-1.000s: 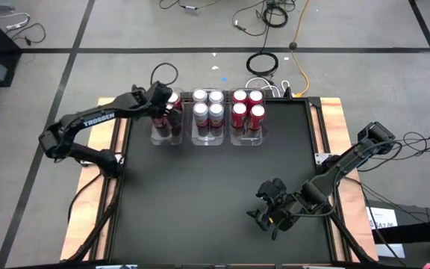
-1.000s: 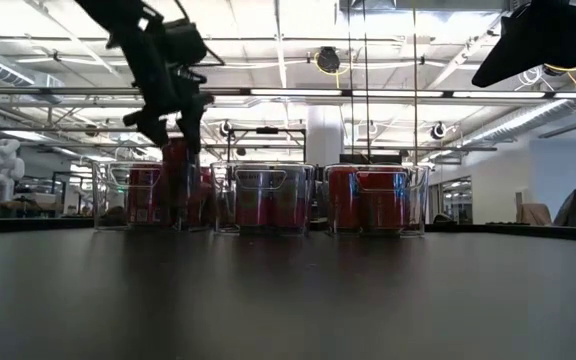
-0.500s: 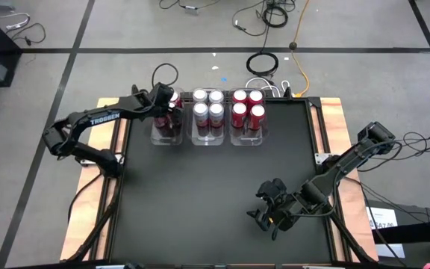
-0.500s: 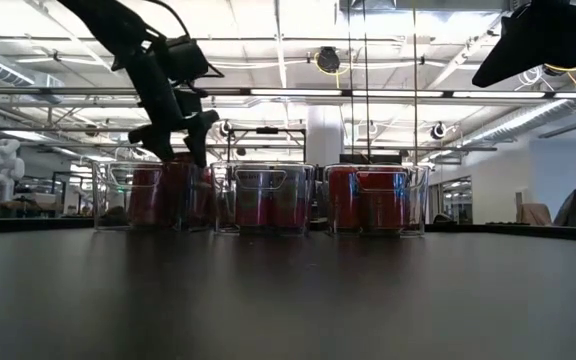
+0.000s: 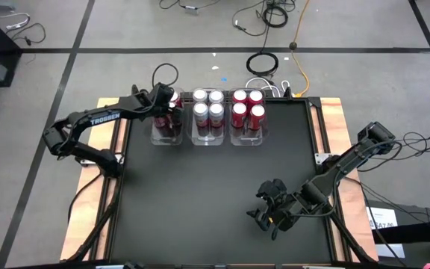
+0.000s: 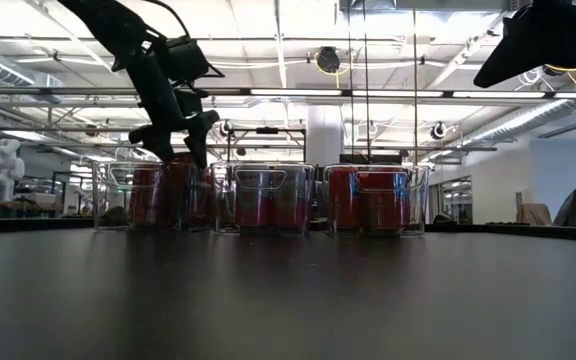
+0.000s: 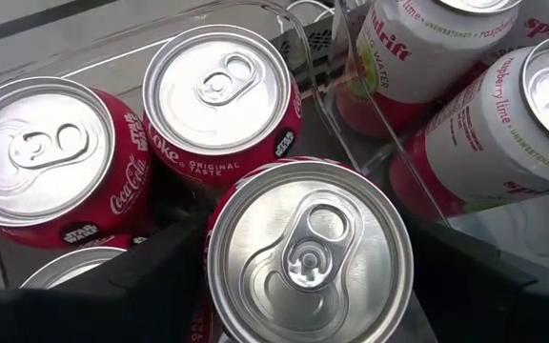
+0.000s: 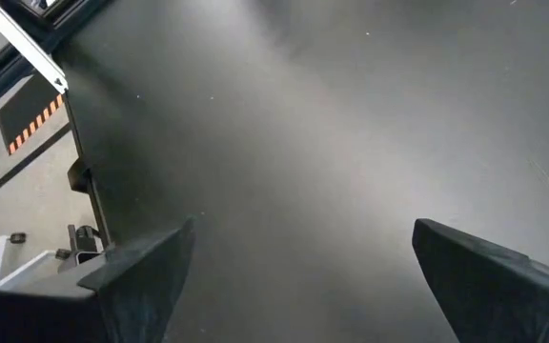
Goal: Sort soda cans
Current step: Put the red soda can into the left transparent bin, then return to Home Position
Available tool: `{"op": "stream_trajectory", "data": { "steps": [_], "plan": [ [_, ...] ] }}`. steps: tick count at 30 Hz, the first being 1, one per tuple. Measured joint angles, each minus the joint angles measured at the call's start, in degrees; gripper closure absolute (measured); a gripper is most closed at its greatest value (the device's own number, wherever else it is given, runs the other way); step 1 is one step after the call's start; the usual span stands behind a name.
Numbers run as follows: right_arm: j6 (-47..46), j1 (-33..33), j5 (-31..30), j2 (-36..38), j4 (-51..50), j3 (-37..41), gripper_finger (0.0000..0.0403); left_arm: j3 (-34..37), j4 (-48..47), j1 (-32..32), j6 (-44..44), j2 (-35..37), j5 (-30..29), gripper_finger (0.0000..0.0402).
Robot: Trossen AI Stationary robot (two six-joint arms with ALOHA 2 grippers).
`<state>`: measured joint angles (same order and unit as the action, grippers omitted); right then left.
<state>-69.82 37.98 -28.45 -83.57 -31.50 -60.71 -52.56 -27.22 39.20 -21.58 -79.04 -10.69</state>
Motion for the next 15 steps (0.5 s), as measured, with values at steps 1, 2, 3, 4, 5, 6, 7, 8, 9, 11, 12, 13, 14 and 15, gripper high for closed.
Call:
{"op": "stream_trajectory", "data": {
  "steps": [1, 2, 3, 4, 5, 6, 7, 8, 9, 11, 12, 13, 14, 15],
  "plan": [
    [0.0, 0.0, 0.0, 0.0, 0.0, 0.0, 0.0016, 0.0, 0.0, 0.0, 0.0, 0.0, 0.0, 0.0074],
    [0.0, 0.0, 0.0, 0.0, 0.0, 0.0, 0.0016, 0.0, 0.0, 0.0, -0.1, 0.0, 0.0, 0.0070],
    [0.0, 0.0, 0.0, 0.0, 0.0, 0.0, 0.0016, 0.0, 0.0, 0.0, 0.0, 0.0, 0.0, 0.0064],
    [0.0, 0.0, 0.0, 0.0, 0.0, 0.0, 0.0016, 0.0, 0.0, 0.0, -0.1, 0.0, 0.0, 0.0056],
    [0.0, 0.0, 0.0, 0.0, 0.0, 0.0, 0.0016, 0.0, 0.2, -0.1, -0.2, 0.0, 0.4, 0.0046],
    [0.0, 0.0, 0.0, 0.0, 0.0, 0.0, 0.0016, 0.0, 0.3, -0.2, -0.2, 0.0, 0.8, 0.0035],
    [0.0, 0.0, 0.0, 0.0, 0.0, 0.0, 0.0016, -0.1, 0.0, -0.3, 0.0, 0.0, 0.7, 0.0025],
    [0.0, 0.0, 0.0, 0.0, 0.0, 0.0, 0.0016, -0.4, -0.4, -0.3, 0.8, -0.1, 1.0, 0.0015],
    [0.0, 0.0, 0.0, 0.0, 0.0, 0.0, 0.0016, -1.0, -0.9, -0.3, 1.8, -0.2, 1.3, 0.0010],
    [0.0, 0.0, 0.0, 0.0, 0.0, 0.0, 0.0016, -3.2, -3.7, -0.3, 2.0, -0.4, 2.8, 0.0006],
    [0.0, 0.0, 0.0, 0.0, 0.0, 0.0, 0.0016, -4.3, -5.1, -0.3, 2.0, -0.3, 3.8, 0.0007],
    [0.0, 0.0, 0.0, 0.0, 0.0, 0.0, 0.0016, -5.8, -6.5, -0.3, 2.0, 0.0, 4.9, 0.0007],
    [0.0, 0.0, 0.0, 0.0, 0.0, 0.0, 0.0016, -7.3, -7.7, -0.3, 2.0, 0.3, 5.8, 0.0007],
    [0.0, 0.0, 0.0, 0.0, 0.0, 0.0, 0.0016, -8.6, -8.9, -0.5, 2.1, 0.8, 6.4, 0.0007]
  ]
}}
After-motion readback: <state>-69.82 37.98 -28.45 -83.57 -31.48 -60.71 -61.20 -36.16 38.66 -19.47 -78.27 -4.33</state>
